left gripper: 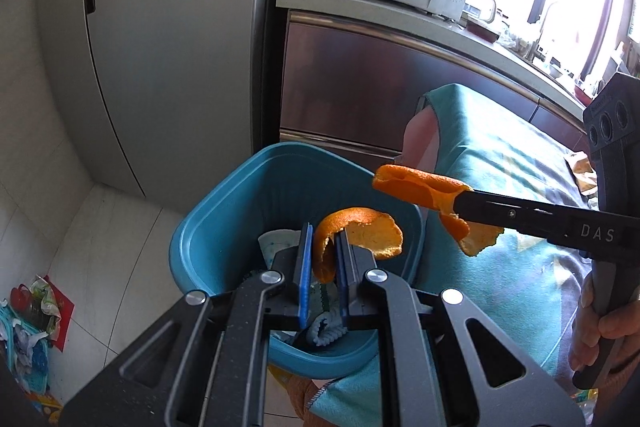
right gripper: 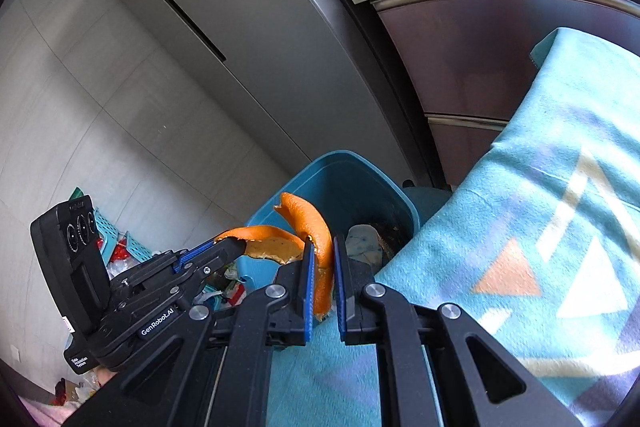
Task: Collect trash
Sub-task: 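Lower both orange peels into the teal bin and open both tools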
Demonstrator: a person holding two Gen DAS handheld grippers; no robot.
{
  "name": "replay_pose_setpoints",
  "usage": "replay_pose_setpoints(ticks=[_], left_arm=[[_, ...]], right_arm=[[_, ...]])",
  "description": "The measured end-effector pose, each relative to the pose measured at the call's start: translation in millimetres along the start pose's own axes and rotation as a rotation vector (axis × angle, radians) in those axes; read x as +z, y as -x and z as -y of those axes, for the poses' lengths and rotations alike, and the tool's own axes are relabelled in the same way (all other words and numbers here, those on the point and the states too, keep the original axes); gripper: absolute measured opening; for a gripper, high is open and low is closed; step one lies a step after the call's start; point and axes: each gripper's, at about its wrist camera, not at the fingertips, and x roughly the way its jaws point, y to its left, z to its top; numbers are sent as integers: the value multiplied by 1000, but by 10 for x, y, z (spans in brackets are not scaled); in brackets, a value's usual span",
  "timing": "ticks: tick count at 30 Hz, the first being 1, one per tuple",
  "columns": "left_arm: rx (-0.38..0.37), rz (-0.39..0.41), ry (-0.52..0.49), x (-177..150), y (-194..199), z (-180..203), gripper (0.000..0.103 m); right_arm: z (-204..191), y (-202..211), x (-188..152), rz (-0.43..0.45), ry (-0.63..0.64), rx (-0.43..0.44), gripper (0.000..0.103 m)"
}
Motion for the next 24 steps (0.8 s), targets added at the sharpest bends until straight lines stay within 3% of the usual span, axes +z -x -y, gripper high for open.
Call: replay_pose_setpoints(ticks=[15,17,24], left_arm=[[46,-85,13,-67,-355,-41,11],[41,-96,25,-70,-419,-57,12],[33,-108,67,-109,-540,-143,17]], right_arm=[[-168,-431,48,-97,77,-68,11],[-185,-452,76,-94,78,-75,16],[-143,-414,81,-80,66,-66,18]])
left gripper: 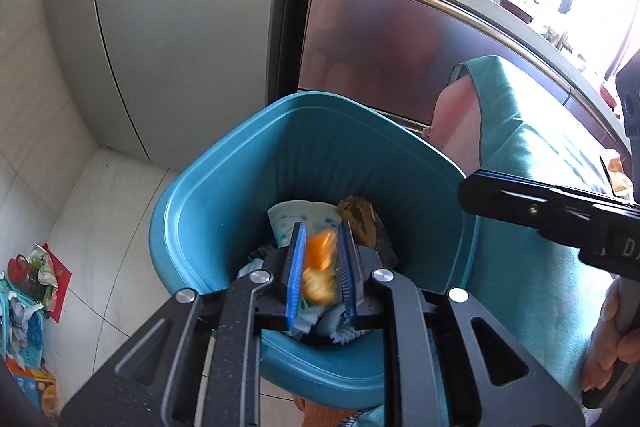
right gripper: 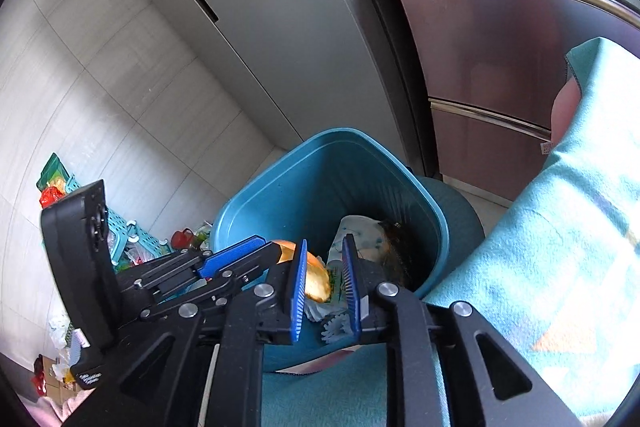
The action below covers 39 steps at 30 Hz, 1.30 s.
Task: Collect trash
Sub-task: 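Lower both orange peels into the teal bin and open both tools, then move both tools back over the table to the gold bag and tissue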
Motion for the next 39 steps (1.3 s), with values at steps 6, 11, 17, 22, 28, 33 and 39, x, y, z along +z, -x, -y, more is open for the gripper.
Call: replay_pose_setpoints(ticks=[6,11,17,22,28,33,39], left_arm=[[-20,28,-20,-6,106,40,18],[-52,89,-62,16,337,202,24],[-130,154,-147,54,610,582,26],[-220,183,-235,73,760,1071,29],[-304,164,-334,15,758,1726,31],[-356,135,-400,-56,718,2216,31],[-390,113,-480,-87,641,2805,32]], right_arm=[[93,199,-95,35,-16,20,19],[154,595,-248,104,-7,10,25],[417,1302,-462,218,-40,-58,25],[818,1890,-685,308,-121,-162,29],[1360,2419,-912,381,-225,-282,29],[1815,2719,-1006,414,-293,-358,29],[2302,2918,-1088,452,-389,-423,29]])
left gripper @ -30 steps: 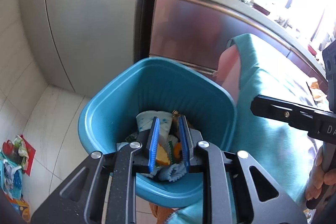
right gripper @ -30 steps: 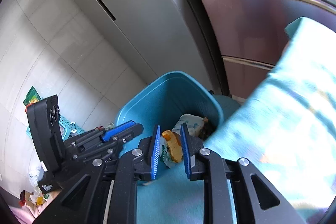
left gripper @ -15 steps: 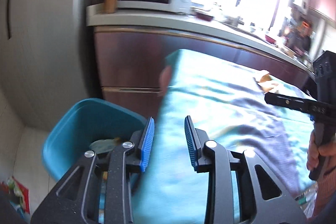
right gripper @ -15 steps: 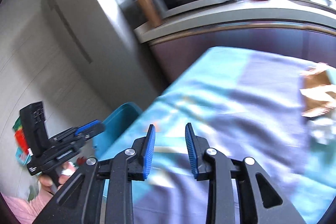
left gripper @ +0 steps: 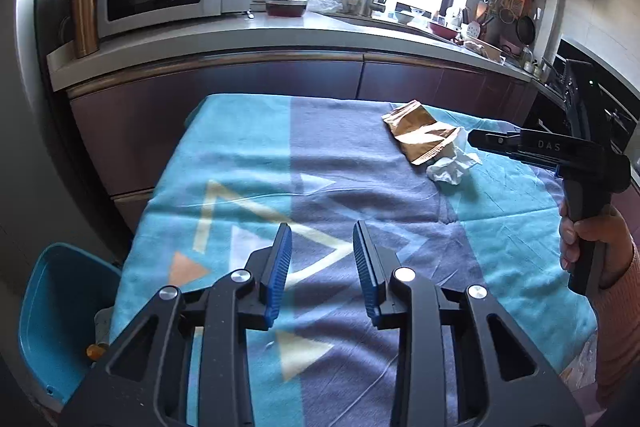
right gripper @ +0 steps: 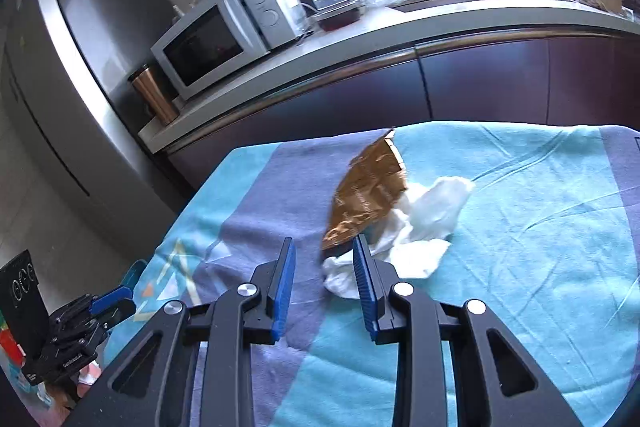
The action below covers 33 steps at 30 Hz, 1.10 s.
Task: Collect trash
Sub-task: 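Move both tools back over the table to the gold bag and tissue, then grasp the gold chip bag with the right tool while the left tool grasps the white tissue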
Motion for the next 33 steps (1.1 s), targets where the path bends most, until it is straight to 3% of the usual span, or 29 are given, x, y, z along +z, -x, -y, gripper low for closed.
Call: replay_pose_setpoints(ticks=[10,21,23,28,30,32,33], left_arm=[[-40,-33,-81,177,-334,456,35],[-50,-68,-84,158,-462,497,35],[-51,-71,-87,169,-485,511,36],[-52,-80,-108,179,-520,562,36],[-51,-83,-117,189,-543,574,36],[-51,-86,-129,203,-572,605,36],[-51,-89,-135,215,-597,620,36]], right_arm=[[265,-391,273,-50,-31,-7,29],[332,-449,388,-38,-55,-5,29],[324,-562,473,-70,-39,-4,35],[330,-838,578,-132,-38,12,36],[345,-898,580,-150,-43,21,34],[360,-924,560,-161,-45,35,16],[370,-931,551,-168,-49,46,12]])
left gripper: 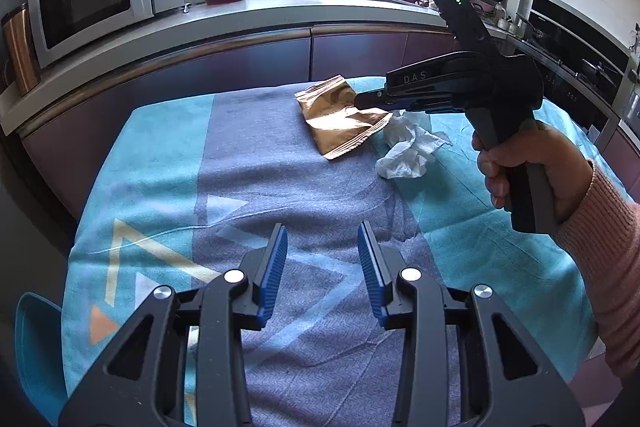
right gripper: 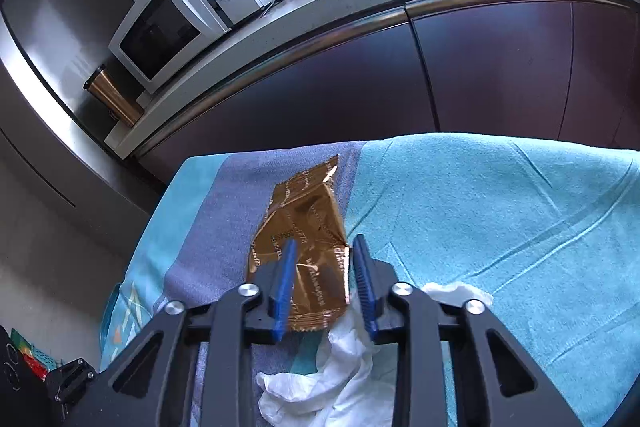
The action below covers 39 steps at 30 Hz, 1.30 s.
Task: Collect trash
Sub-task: 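Grasp the gold chip bag with the right tool while the left tool grasps the white tissue, then lift the gold bag and tissue and carry both over the teal bin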
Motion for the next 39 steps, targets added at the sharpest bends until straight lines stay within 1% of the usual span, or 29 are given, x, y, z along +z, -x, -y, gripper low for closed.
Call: replay_pose_setpoints(ticks=[2,6,11,18,21,23,24,27,32,34,36,38,39], left_arm=[[-4,-5,-9,27,-39,39,37],[-21,-12,-34,101,-131,135,37],[-35,-19,-51,166,-215,247,37],[-75,-23,-118,297,-357,533,37],[-106,-25,-139,387,-439,682,40],[-121,-26,-144,463,-518,764,45],[-129,-30,-147,490,-554,810,45],[-112,-29,-164,598,-698,918,49],[-95,-51,-176,724,-933,1013,49],[-88,-73,-174,758,-1036,1029,47],[-81,-99,-168,758,-1111,1034,41],[-80,-129,-157,745,-1184,1028,25],[-74,-136,-152,724,-1202,1007,22]], right_arm=[[6,16,-22,4,0,14,8],[1,82,-50,16,11,51,6],[7,243,-62,53,5,96,4],[72,645,-23,162,-12,132,3],[175,836,-22,205,-34,140,3],[265,946,-39,230,-58,142,3],[312,991,-47,240,-67,139,3],[476,1113,-87,270,-101,123,3],[760,1233,-185,291,-166,114,3],[847,1259,-220,293,-186,117,3],[903,1280,-254,292,-200,124,3],[930,1291,-297,290,-206,127,3],[930,1290,-316,287,-205,129,3]])
